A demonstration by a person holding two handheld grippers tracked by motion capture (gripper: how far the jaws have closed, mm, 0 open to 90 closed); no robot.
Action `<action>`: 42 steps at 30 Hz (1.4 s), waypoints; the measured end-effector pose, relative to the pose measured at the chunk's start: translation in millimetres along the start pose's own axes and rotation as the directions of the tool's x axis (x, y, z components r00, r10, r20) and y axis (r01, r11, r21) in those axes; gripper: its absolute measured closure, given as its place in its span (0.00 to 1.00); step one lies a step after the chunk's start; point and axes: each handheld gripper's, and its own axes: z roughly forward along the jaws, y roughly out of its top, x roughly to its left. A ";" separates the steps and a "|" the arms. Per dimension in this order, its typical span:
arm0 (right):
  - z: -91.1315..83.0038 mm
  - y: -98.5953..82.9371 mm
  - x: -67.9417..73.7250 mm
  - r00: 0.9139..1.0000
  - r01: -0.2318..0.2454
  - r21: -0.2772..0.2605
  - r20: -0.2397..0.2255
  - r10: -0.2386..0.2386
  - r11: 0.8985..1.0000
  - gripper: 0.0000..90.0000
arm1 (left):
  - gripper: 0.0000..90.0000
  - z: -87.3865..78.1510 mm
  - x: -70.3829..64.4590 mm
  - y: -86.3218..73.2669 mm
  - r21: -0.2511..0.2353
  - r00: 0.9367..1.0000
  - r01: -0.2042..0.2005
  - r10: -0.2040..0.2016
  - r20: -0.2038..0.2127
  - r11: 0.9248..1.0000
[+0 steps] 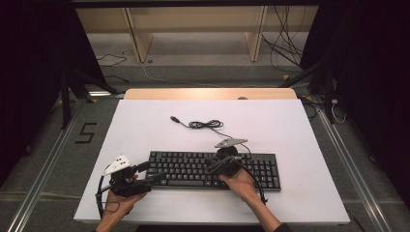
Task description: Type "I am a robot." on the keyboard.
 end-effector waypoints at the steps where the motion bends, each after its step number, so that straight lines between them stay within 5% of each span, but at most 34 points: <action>1: 1.0 -0.4 -0.3 1.000 -0.001 0.003 0.001 0.001 1.000 1.00 | 0.28 0.1 -0.1 0.0 -0.002 1.000 0.003 -0.003 0.000 1.000; 24: 16.7 -7.0 -0.1 1.000 0.000 0.058 0.020 -0.001 0.998 1.00 | 0.28 0.1 0.5 0.0 -0.002 1.000 0.003 -0.003 0.002 1.000; 29: 18.3 -8.3 0.5 0.999 0.020 0.054 0.024 -0.021 0.998 1.00 | 0.28 -0.2 0.3 0.0 -0.003 1.000 0.002 -0.002 0.001 1.000; 42: 8.7 -6.5 0.2 1.000 -0.019 0.008 0.012 0.019 1.000 0.99 | 0.28 1.0 2.1 -0.3 0.000 1.000 0.006 -0.006 -0.001 1.000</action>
